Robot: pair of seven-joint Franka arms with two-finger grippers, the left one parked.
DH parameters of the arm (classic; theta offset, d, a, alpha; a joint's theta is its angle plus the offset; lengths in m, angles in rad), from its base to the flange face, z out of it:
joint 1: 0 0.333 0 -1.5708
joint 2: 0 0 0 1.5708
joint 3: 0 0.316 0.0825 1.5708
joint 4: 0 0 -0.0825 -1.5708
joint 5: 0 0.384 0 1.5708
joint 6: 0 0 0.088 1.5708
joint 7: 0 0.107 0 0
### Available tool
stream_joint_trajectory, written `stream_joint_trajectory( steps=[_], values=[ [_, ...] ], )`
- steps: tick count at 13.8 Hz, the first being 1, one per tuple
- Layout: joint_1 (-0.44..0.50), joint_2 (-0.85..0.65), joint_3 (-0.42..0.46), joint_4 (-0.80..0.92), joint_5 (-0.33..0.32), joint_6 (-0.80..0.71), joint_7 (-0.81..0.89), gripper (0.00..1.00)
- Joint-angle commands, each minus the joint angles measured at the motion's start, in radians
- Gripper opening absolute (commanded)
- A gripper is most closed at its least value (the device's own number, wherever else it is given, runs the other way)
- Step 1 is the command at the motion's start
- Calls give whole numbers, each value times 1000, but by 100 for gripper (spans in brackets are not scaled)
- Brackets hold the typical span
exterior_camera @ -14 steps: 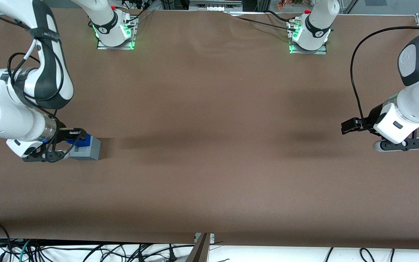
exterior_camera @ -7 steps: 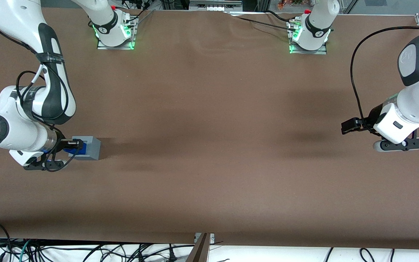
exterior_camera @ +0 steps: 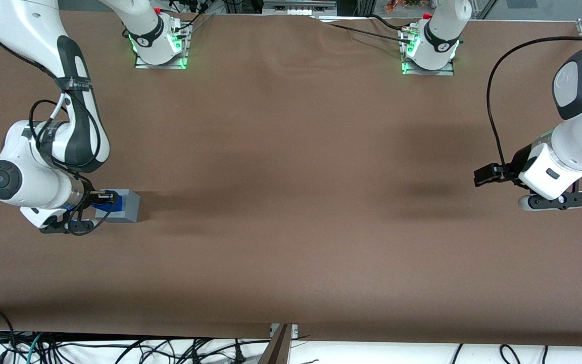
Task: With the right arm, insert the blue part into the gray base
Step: 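Lower the blue part into the gray base's square hole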
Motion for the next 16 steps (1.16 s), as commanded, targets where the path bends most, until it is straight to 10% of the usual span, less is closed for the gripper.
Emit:
stream_joint_trajectory(
  steps=[1, 16],
  values=[
    [3, -46, -6, -50, -14, 11, -14, 7],
    [0, -47, -8, -83, -13, 57, -14, 7]
  ],
)
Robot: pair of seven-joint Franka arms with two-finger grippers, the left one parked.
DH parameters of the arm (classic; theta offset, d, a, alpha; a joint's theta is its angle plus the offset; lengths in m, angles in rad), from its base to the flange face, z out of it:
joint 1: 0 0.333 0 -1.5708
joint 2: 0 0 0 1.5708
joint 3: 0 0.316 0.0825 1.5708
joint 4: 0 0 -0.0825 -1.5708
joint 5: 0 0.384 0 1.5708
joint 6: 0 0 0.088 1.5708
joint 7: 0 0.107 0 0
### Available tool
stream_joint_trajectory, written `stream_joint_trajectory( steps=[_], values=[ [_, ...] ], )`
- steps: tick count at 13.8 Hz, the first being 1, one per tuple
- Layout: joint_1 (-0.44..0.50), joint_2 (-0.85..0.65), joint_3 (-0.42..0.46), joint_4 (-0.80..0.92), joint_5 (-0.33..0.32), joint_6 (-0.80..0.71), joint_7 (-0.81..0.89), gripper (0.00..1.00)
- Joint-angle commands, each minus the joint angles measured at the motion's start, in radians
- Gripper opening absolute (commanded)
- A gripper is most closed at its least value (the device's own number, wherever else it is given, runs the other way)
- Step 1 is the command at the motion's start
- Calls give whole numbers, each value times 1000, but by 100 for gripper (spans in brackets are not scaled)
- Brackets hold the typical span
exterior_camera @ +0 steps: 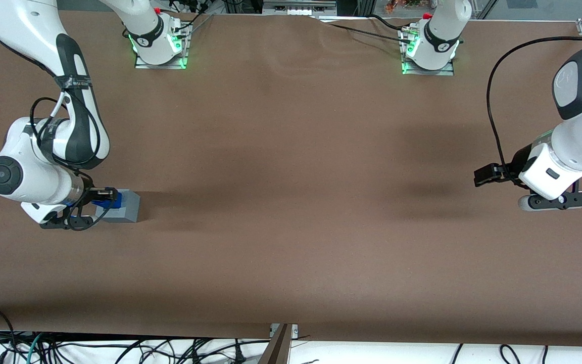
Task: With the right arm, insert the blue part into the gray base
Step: 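Lower the blue part into the gray base's square hole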
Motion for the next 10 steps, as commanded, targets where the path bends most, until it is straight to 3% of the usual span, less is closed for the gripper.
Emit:
stream_joint_trajectory(
  steps=[1, 10],
  values=[
    [-2, -25, -2, -27, -12, 21, -12, 7],
    [-12, -21, -2, -24, -10, 33, -12, 7]
  ],
)
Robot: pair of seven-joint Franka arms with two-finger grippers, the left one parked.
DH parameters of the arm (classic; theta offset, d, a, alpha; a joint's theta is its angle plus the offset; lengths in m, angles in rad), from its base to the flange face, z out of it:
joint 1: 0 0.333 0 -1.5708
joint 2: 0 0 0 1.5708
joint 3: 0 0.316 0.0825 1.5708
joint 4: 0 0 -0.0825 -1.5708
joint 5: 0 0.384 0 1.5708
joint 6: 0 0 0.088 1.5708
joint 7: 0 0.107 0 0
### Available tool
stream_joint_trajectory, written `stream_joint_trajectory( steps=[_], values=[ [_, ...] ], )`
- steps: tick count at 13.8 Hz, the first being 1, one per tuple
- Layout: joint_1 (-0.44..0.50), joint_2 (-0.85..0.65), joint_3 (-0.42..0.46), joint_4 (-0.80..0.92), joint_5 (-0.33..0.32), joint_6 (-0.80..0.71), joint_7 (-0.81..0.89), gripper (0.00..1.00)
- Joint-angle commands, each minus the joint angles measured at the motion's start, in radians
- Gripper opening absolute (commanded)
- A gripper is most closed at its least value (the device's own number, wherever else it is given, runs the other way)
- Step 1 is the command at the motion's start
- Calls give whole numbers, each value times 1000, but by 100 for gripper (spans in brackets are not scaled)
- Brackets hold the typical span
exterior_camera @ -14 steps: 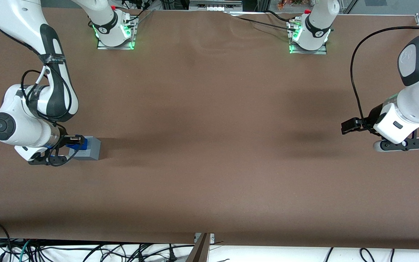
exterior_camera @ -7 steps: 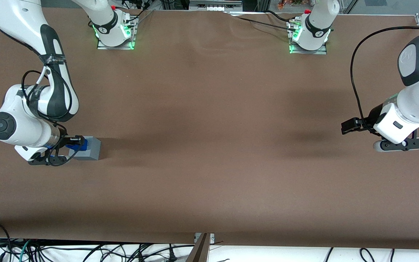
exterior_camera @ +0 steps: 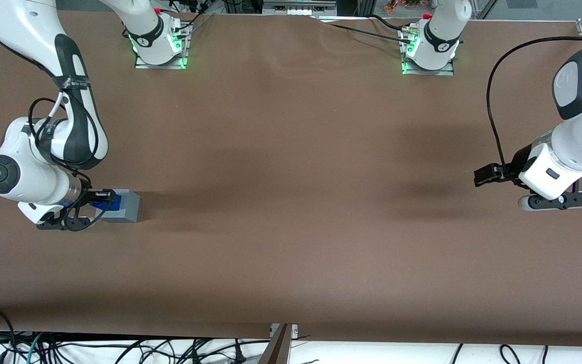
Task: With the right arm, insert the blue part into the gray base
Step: 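Lower the blue part into the gray base's square hole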
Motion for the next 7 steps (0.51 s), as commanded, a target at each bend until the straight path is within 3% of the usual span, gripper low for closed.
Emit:
stream_joint_trajectory(
  steps=[1, 7],
  values=[
    [-5, -19, 1, -23, -9, 17, -10, 7],
    [0, -16, 3, -26, -6, 15, -7, 7]
  ],
)
